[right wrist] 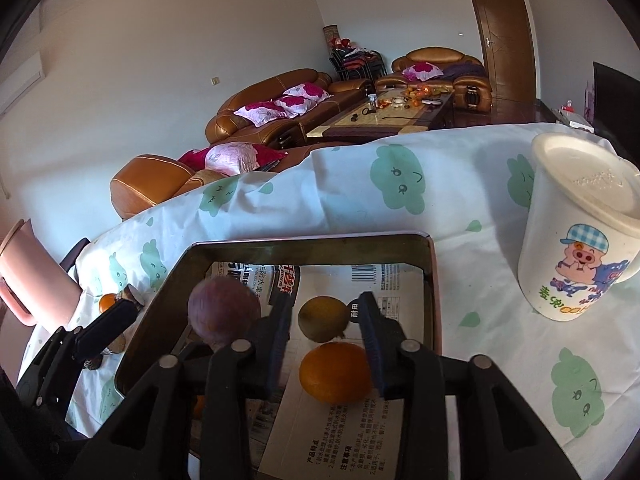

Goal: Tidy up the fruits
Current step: 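Carry both fruits over the pink tin and open both grippers to drop them, then withdraw both grippers from the tin back toward the remaining fruits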

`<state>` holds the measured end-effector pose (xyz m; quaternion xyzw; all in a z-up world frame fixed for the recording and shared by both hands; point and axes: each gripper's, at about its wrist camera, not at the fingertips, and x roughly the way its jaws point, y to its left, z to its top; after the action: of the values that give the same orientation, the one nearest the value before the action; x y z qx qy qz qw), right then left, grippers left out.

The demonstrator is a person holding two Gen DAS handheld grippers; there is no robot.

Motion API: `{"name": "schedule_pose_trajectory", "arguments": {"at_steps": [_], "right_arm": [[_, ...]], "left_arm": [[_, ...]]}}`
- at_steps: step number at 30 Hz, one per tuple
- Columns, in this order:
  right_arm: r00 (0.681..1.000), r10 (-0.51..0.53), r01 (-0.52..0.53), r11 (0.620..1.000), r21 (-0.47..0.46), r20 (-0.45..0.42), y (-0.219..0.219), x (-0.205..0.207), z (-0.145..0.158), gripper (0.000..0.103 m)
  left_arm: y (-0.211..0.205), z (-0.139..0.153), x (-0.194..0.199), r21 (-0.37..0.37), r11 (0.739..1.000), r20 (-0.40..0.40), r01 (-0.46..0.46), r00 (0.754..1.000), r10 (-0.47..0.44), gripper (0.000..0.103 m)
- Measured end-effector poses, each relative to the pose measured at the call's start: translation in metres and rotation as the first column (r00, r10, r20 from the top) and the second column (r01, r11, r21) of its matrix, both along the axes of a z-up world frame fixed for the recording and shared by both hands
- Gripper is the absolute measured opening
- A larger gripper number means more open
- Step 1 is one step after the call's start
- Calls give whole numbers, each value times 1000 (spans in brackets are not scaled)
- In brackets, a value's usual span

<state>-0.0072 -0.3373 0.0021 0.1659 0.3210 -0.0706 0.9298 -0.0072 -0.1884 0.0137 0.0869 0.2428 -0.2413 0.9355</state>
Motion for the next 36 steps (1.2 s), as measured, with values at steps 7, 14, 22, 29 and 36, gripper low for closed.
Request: {"name": "schedule_pose_trajectory", "arguments": {"at_steps": [7,14,22,29,36], "right_arm": [[997,-1,2,1000,-19,75,6,-8,10,72],[981,-53,86,981,-176,186,22,-24,28,81],[970,-87,144,959,-245,228,29,-28,27,81],[967,-95,166,938,-305,236,42,-32,24,81],[959,-127,205,929,-307,255,50,-43,26,82]], "left_arm": [[24,13,-17,-58,995,107,-82,990,88,103],[46,22,-28,-67,984,203,-165,963,175,103],[69,13,-19,-84,971,134,-224,963,233,103],[75,6,-16,-69,971,66,-231,970,235,103],[87,3,-14,-78,969,28,-234,971,236,103]]}}
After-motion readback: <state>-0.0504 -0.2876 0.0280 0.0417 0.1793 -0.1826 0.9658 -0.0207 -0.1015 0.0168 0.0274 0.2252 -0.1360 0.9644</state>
